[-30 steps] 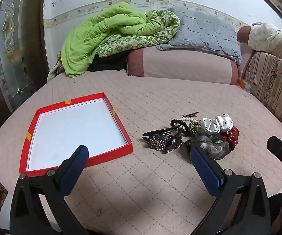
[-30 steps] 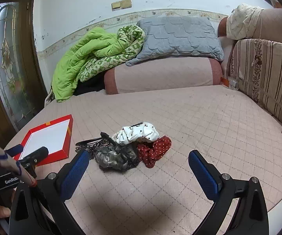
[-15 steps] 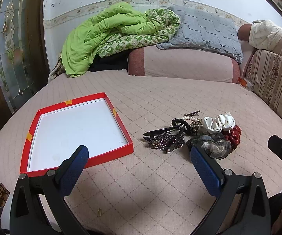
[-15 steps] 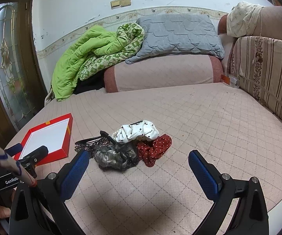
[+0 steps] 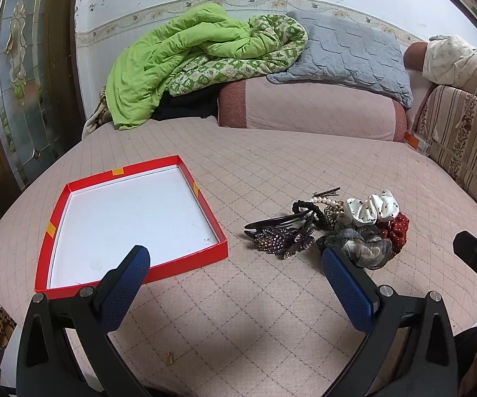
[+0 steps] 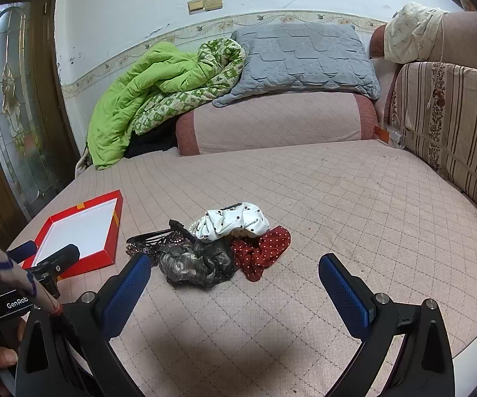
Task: Organize jewelry
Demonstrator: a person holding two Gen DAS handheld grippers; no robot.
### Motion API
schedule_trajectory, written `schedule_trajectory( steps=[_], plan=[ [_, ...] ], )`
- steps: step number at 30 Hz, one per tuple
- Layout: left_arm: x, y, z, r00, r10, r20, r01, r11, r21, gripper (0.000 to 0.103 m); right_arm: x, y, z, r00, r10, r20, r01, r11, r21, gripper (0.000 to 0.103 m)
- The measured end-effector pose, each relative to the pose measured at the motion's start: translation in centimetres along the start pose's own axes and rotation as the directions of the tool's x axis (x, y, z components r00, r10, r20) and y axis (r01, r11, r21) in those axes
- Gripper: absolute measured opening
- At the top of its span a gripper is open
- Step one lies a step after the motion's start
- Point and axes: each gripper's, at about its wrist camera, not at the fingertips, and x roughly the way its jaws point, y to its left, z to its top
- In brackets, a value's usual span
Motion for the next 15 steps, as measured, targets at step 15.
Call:
schedule_trajectory(
  steps=[15],
  plan=[
    [0.26, 0.24, -0.11, 1.0, -0.001, -0.009, 0.001, 1.0, -0.005, 0.103, 0.08, 0.06, 0.02, 1.0, 0.005, -0.006, -0.005, 1.0, 0.005, 0.103]
  ],
)
